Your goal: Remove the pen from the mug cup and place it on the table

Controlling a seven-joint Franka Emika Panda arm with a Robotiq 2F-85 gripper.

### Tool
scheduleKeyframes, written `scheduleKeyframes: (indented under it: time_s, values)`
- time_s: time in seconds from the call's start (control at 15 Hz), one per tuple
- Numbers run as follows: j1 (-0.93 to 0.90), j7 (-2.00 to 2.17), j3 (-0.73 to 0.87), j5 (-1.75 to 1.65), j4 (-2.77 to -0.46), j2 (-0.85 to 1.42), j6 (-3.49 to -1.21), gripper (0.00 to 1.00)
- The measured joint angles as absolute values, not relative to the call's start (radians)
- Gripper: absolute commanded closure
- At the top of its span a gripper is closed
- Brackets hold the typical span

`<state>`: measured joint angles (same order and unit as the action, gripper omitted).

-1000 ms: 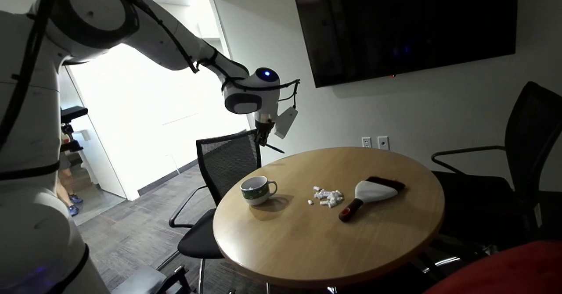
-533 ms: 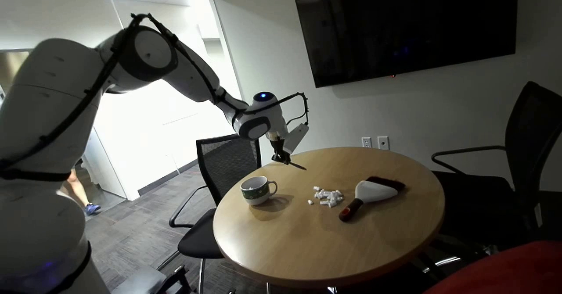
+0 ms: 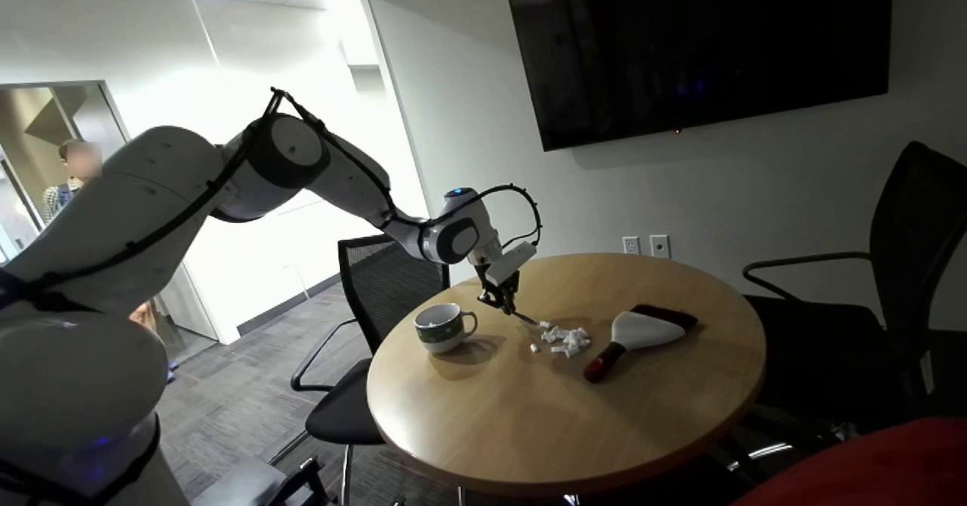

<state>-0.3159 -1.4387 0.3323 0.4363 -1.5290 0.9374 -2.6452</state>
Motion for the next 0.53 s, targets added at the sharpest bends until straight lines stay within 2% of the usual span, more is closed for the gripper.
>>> scheduleKeyframes:
  time_s: [0.07,0.27,0.53]
  values:
    - [-0.277,-1.364,0.289,0.345,-1.499,0.944,-2.633,0.59]
    - [-0.168,-1.207,0.172,0.13,-1.428,0.954,-2.577,0.36]
    - [-0.063,-1.153,0.044,0.007,-1.392,0.953,-2.554,0.06]
